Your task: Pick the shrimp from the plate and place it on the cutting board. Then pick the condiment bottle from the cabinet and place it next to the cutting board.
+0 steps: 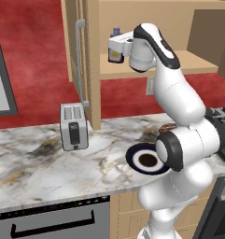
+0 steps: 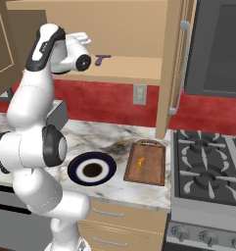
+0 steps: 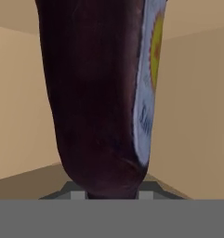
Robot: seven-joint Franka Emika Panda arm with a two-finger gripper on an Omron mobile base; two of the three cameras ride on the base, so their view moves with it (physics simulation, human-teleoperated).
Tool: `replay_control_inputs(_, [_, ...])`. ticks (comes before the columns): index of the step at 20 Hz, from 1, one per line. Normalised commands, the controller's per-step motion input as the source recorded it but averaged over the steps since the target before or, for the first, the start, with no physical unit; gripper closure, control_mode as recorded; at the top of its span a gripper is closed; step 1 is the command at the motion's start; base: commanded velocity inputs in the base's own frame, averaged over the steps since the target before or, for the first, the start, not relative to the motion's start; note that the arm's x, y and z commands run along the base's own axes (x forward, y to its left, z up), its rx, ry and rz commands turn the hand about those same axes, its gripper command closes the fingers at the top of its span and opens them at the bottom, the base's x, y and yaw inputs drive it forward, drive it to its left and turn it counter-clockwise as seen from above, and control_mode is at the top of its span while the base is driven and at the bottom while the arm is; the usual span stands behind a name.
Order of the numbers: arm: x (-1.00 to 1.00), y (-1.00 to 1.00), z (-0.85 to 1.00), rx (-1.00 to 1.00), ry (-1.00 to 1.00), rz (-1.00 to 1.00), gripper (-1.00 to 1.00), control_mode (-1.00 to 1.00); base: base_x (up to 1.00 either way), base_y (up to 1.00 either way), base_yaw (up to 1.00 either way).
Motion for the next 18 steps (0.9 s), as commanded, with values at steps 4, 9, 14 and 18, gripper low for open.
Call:
replay_control_inputs(4, [-0.23, -0.01, 0.03, 0.0, 0.0, 0.0, 1.0, -1.0, 0.0, 0.0, 0.0])
replay_control_inputs(9, [-0.38, -0.11, -0.11, 0.01, -0.08, 0.0, 1.0, -1.0, 0.0, 0.0, 0.0])
replay_control_inputs(14, [-0.46, -0.18, -0.02, 0.02, -0.07, 0.0, 1.0, -1.0, 0.0, 0.0, 0.0])
replay_control_inputs(18, [-0.54, -0.18, 0.0, 0.01, -0.02, 0.0, 1.0, -1.0, 0.0, 0.0, 0.0])
